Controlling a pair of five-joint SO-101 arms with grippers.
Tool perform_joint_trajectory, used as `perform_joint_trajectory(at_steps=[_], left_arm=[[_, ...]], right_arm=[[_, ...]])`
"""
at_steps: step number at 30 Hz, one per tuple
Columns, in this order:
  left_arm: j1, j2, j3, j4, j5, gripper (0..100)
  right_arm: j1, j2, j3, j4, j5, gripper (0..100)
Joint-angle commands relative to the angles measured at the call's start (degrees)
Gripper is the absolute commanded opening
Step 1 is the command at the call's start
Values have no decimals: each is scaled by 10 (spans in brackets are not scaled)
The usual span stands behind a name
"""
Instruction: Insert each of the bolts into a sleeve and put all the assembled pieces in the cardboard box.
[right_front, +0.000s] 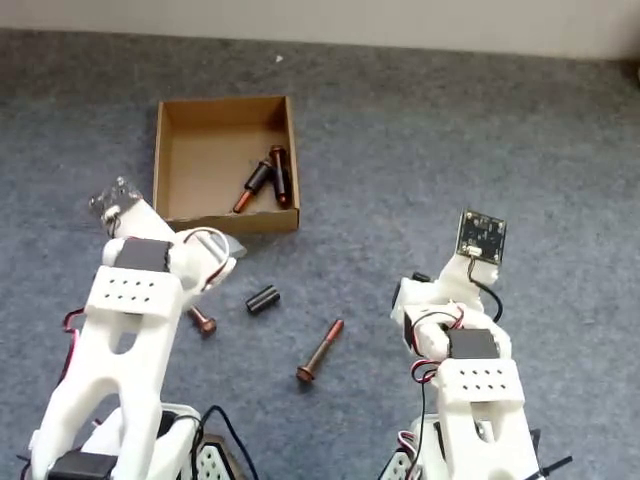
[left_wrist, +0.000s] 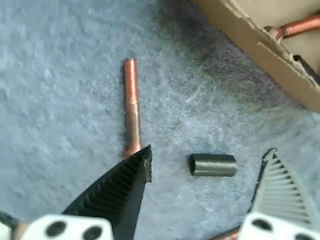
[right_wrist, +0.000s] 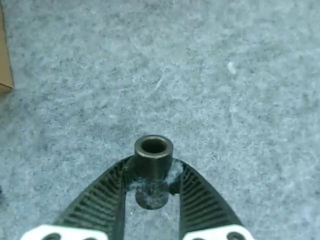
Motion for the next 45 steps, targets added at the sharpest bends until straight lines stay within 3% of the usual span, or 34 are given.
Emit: perform_joint_trajectory(at_steps=[1,7,19,22,31,39,45], left_arm=[[-51,-18,-41,6,-251,341],[-144,-17,-58,1,-618,340],[-140,-13,-34,0,-1225,340],[-139,-13,-28,-4,-1338,340],[-87,18,32,-117,-1439,341],[-51,151,33,-224,-1441,341],[-46,207,15,-234,-1442,341]], right_arm=[[7,-11,-3,-13,-4,4],[7,-11,-3,-13,-4,4],[7,-11,-3,-13,-4,4],[7,-11,-3,-13,-4,4],[7,-12,-4,-13,-4,4],[7,-13,-4,-13,-4,5],[7,-15,-5,-13,-3,5]])
